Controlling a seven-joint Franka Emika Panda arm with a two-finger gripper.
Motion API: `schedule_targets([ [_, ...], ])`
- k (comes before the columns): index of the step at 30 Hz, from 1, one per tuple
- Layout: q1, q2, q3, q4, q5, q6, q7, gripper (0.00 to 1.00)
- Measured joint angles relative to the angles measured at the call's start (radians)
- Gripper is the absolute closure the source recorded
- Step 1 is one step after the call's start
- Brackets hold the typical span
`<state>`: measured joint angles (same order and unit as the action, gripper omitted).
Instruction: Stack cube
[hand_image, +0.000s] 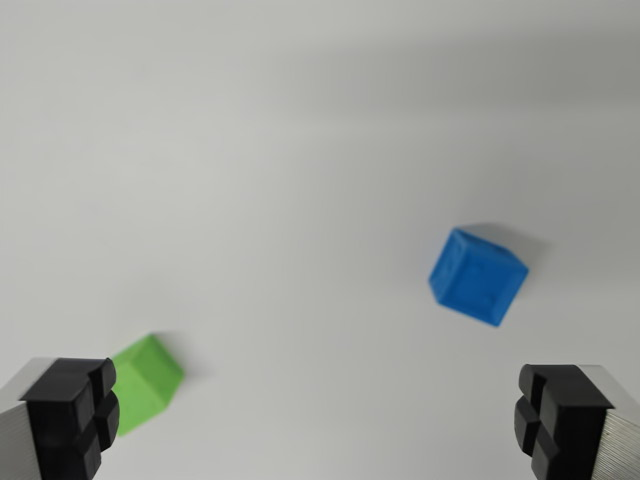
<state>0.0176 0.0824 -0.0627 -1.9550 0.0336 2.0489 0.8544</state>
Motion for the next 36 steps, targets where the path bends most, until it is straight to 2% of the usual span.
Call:
schedule_targets([
  [14, -0.003, -0.005, -0.014, -0.063, 0.000, 0.055, 0.021, 0.00],
  [36, -0.019, -0.004, -0.048, -0.209, 0.000, 0.198, 0.075, 0.00],
])
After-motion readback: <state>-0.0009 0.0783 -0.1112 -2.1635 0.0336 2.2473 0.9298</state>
